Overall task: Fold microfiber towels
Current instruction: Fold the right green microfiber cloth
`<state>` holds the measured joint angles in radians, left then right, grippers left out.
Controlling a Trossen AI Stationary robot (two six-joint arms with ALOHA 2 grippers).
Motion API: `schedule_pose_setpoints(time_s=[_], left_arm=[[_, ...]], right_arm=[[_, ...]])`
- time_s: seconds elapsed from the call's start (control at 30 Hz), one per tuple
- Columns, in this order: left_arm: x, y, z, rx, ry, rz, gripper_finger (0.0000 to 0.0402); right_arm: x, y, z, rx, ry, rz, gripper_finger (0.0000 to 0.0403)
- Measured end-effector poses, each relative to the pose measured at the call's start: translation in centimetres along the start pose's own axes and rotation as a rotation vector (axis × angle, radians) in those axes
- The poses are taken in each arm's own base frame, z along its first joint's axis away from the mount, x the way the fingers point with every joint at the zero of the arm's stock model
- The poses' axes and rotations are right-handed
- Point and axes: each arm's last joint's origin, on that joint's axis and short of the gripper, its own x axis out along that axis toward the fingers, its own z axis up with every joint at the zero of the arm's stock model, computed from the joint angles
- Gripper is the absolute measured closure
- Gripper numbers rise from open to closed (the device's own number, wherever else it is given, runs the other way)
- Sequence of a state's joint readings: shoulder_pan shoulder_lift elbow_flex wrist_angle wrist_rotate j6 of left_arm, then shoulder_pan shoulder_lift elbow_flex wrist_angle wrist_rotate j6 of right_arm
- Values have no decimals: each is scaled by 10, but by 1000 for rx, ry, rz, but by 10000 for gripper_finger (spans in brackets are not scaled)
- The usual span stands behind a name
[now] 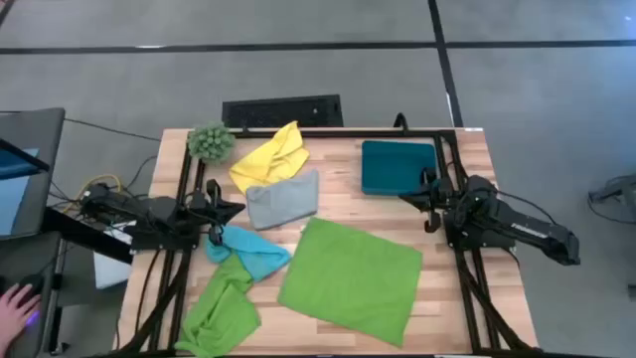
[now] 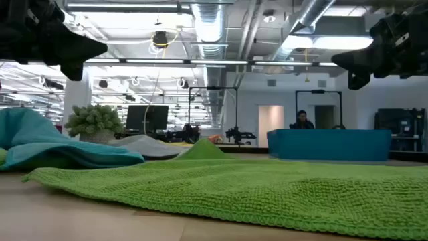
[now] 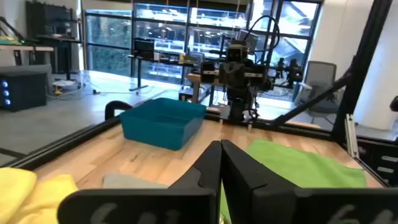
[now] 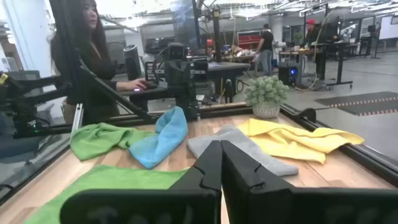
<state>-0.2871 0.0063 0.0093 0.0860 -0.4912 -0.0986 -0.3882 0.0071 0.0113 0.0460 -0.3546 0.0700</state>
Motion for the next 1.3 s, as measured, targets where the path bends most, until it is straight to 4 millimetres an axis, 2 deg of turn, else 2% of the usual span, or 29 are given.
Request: schedule_pose_setpoints(time_s=[0.27,0.4,0.57,0.7,0.9,1.0,1.17,1.3], left_arm=[[-1,2,3,35,11,66,401],[-3,4,18,64,-12,131,401],[-4,4,41,122,51,228,401],[3,-2,63,153,121,250,401],[35,-22,102,240,265,256,401],[56,-36,118,207,368,253,401],[87,-51,129,78,617,225,401],[111,-53,127,-27,797,179,401]], right_arm=[[0,0,0,1,0,0,386],[-1,0,4,19,8,-19,389],[-8,3,31,-28,44,-70,397],[-12,6,57,-1,91,-95,399],[-5,5,85,148,276,-116,399],[1,6,101,275,400,-134,399],[5,13,123,491,644,-148,400],[8,23,135,578,792,-88,401]])
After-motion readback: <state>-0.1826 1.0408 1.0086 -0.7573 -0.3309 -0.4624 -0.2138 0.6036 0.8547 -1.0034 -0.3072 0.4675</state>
